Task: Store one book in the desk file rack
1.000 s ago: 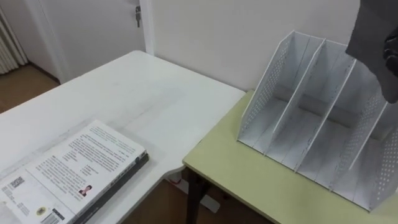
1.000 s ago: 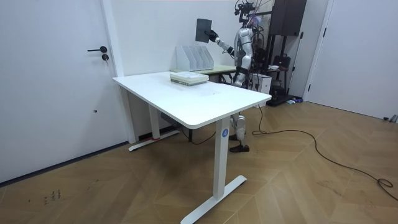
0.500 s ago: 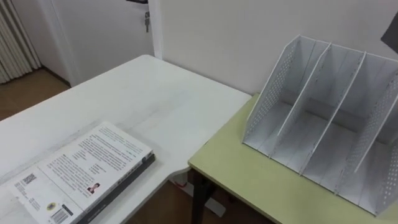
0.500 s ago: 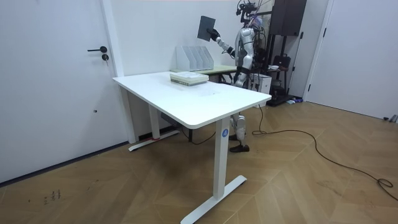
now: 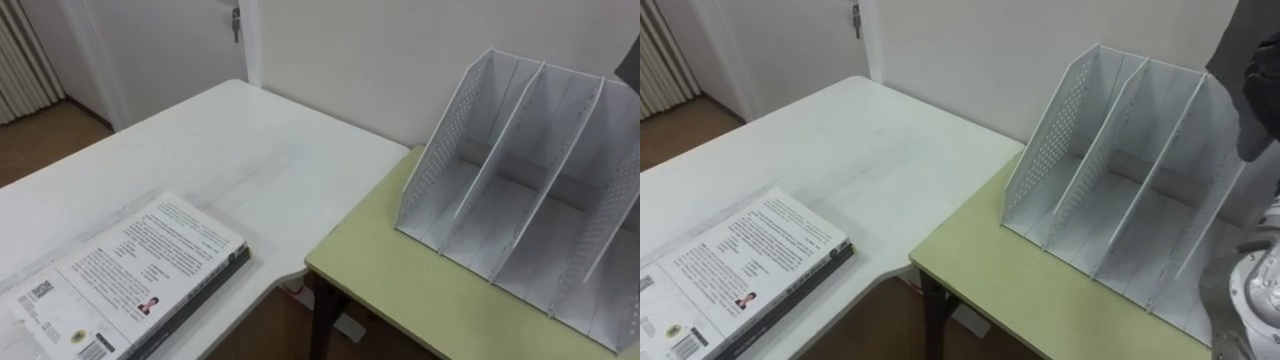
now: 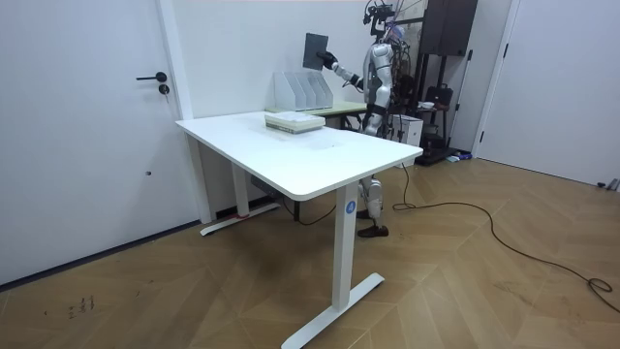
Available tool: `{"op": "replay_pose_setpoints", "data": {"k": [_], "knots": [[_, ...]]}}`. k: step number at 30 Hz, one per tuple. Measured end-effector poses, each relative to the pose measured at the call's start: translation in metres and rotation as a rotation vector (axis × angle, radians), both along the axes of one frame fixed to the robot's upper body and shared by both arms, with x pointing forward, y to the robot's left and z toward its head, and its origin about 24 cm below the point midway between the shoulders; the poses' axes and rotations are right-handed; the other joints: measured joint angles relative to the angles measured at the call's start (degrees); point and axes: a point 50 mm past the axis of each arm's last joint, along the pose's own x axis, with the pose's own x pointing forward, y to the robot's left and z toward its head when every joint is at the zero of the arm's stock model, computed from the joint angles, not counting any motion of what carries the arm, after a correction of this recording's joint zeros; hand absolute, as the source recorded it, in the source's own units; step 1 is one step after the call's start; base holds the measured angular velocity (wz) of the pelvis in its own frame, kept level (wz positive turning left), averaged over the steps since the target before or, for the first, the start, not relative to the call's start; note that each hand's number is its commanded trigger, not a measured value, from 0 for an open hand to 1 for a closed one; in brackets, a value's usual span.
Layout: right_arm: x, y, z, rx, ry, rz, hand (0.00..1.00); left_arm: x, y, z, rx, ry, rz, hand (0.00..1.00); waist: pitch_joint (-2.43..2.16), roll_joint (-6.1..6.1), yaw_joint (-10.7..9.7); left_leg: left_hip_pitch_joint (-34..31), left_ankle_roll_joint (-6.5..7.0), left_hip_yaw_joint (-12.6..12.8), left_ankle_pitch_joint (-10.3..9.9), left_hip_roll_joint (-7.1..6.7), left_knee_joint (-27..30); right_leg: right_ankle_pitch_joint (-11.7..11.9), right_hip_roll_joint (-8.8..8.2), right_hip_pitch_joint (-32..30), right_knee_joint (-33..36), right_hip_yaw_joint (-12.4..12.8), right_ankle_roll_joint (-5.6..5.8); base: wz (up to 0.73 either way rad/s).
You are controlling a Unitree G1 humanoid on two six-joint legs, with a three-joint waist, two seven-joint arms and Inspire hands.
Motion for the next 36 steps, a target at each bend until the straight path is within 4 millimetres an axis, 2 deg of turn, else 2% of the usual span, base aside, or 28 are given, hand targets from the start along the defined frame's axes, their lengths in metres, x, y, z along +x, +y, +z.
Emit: {"op": "replay_pose_setpoints", "data": {"k": [7,12,15,27,31,36], "knots": [[0.002,0.004,-0.011,-0.005,0.052,0.039,1.00,0.000,0.000,0.000,0.003,-0.001,0.025,0.00,-0.02,-0.26,0.71,-0.05,0.00,-0.05,0.00,0.00,0.08,0.00,-0.02,0.00,0.01,-0.07,0.00,0.00],[0.005,0.004,-0.020,0.021,0.091,0.067,1.00,0.000,0.001,0.000,0.025,0.004,0.036,0.00,-0.20,-1.04,1.15,0.00,0.00,-0.05,0.00,0.01,0.33,0.00,-0.05,0.28,0.03,-0.13,-0.01,0.00],[0.008,0.002,-0.028,0.021,0.127,0.078,1.00,0.000,0.002,0.000,0.031,0.004,0.043,0.00,-0.14,-1.22,1.19,0.04,0.00,-0.04,0.00,0.01,0.40,0.01,-0.09,0.44,0.03,-0.39,-0.01,0.03],[0.011,0.000,-0.036,0.025,0.169,0.083,1.00,-0.001,0.003,0.000,0.024,0.004,0.049,0.00,-0.10,-1.16,1.36,0.09,-0.01,-0.56,-0.01,0.06,0.40,0.01,-0.18,0.96,-0.10,-1.16,-0.01,0.03],[0.011,0.000,-0.038,0.036,0.175,0.074,1.00,-0.001,0.003,0.000,0.025,0.002,0.048,0.00,0.06,-0.89,1.32,-0.04,-0.05,-0.62,-0.04,0.12,0.34,0.01,-0.17,0.91,-0.10,-1.27,-0.01,0.01],[0.010,0.000,-0.038,0.040,0.174,0.067,1.00,-0.001,0.003,0.000,0.031,0.004,0.051,0.00,-0.01,-0.70,1.31,-0.01,-0.10,-0.60,-0.07,0.11,0.04,0.01,-0.12,0.92,-0.10,-1.29,-0.01,0.00]]}}
